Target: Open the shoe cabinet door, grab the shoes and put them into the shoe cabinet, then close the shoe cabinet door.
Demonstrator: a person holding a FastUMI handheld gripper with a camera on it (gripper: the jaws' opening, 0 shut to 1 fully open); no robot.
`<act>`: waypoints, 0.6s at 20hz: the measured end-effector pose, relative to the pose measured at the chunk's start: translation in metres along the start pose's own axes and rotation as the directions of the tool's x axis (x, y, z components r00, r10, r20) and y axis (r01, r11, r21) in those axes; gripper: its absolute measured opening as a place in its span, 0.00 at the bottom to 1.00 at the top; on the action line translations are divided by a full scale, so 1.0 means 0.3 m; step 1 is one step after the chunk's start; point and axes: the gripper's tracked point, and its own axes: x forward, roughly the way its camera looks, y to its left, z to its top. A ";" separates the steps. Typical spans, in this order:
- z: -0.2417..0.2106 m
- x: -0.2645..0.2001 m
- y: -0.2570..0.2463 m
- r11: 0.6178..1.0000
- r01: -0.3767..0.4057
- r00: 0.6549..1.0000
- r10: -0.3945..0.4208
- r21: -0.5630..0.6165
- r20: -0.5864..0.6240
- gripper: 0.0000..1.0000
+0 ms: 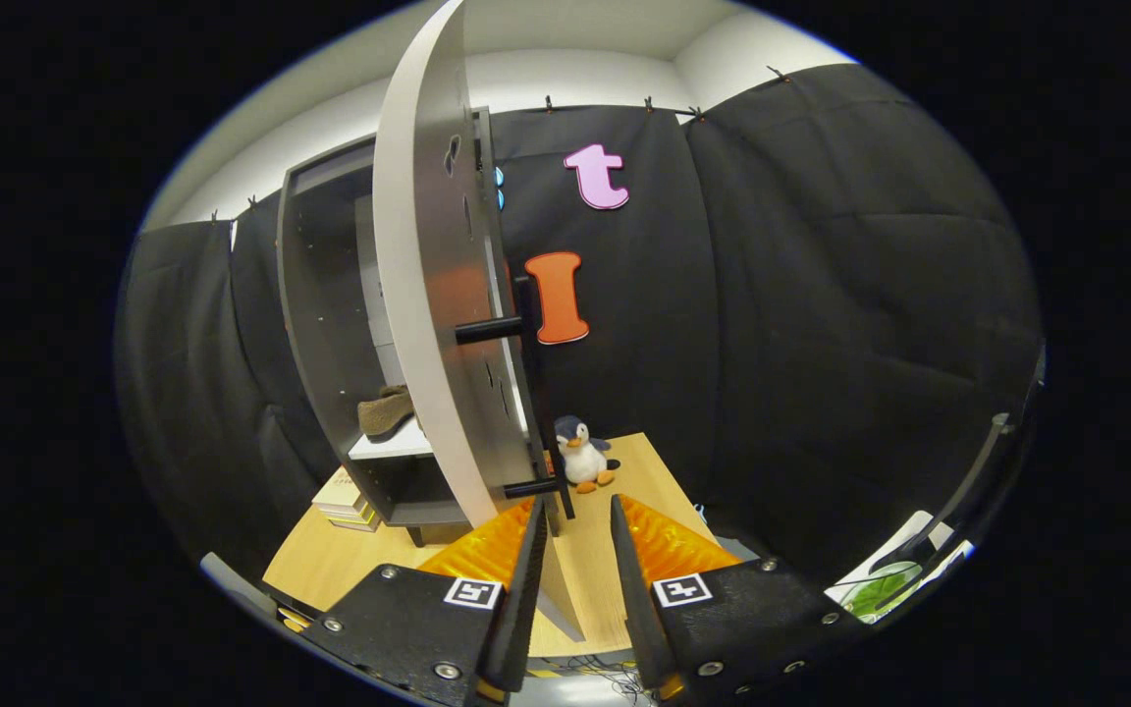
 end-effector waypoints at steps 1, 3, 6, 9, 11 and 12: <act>-0.004 0.005 0.001 1.000 -0.004 1.000 0.004 -0.006 -0.004 0.43; -0.004 0.007 0.011 1.000 -0.007 1.000 0.008 -0.013 0.004 0.44; 0.004 0.001 0.011 0.999 0.000 1.000 0.001 -0.046 0.024 0.45; 0.013 -0.001 0.012 0.997 0.012 0.999 -0.009 -0.074 0.038 0.45; 0.007 -0.002 0.013 0.998 0.010 0.999 -0.007 -0.064 0.039 0.45; 0.004 0.001 0.013 0.998 0.007 0.999 -0.005 -0.057 0.040 0.45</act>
